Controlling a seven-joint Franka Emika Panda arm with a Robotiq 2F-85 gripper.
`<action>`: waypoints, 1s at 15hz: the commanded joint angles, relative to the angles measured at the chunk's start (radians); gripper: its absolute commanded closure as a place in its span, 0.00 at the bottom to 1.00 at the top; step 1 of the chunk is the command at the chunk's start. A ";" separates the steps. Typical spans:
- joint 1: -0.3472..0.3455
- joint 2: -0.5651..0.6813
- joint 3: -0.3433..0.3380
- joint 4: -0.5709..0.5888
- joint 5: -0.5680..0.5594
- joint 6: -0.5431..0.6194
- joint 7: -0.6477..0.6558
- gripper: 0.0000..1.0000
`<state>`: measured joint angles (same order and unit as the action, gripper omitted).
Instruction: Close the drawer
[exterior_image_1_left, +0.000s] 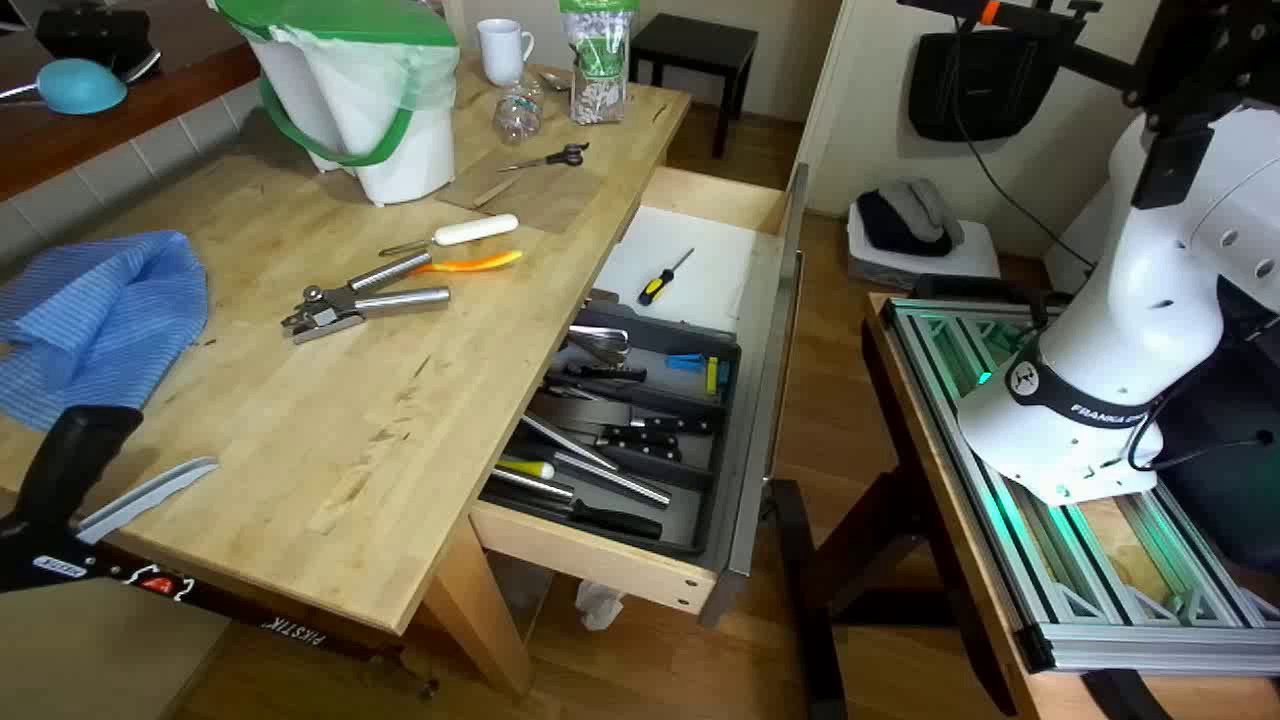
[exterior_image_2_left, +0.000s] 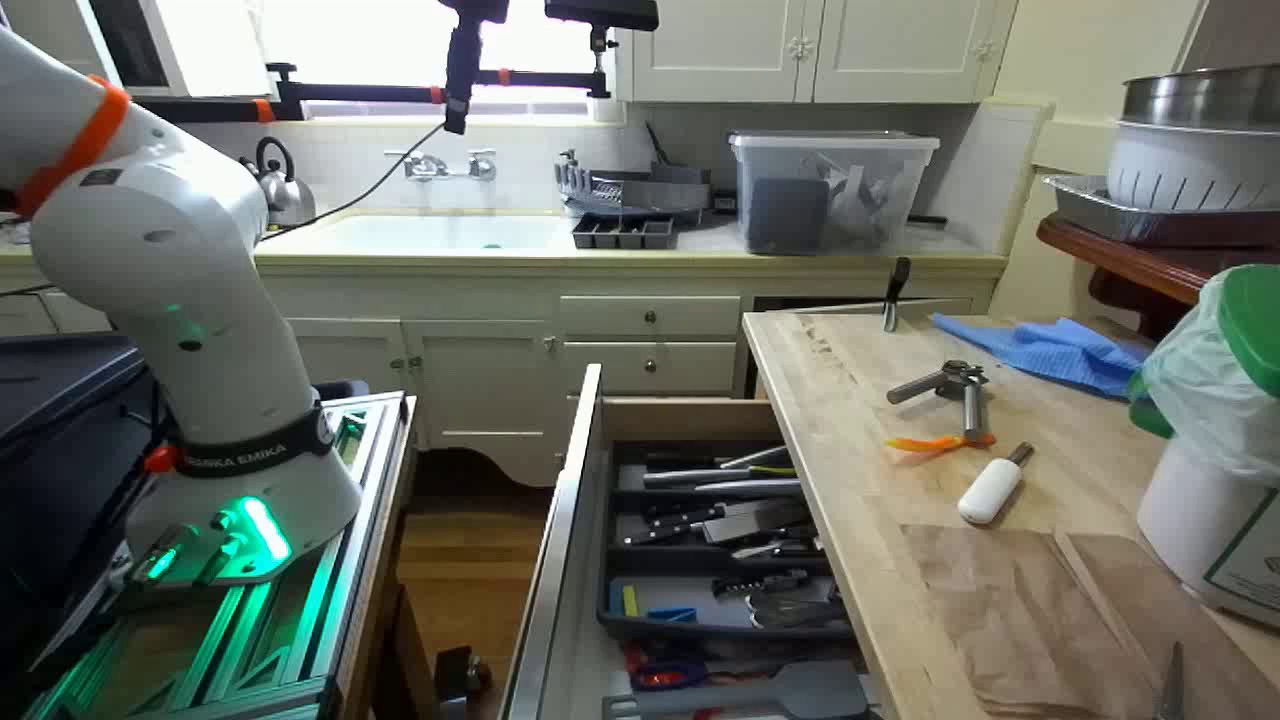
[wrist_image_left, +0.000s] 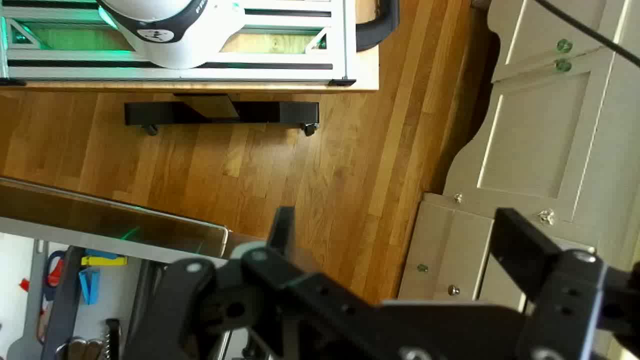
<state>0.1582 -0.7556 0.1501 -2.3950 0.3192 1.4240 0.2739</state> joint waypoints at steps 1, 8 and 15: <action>-0.032 -0.002 0.021 0.003 0.011 -0.008 -0.016 0.00; -0.085 -0.067 -0.006 -0.112 0.004 0.087 -0.015 0.00; -0.181 -0.237 -0.017 -0.446 -0.178 0.240 -0.048 0.42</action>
<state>0.0099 -0.8772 0.1378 -2.6812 0.2287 1.6161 0.2543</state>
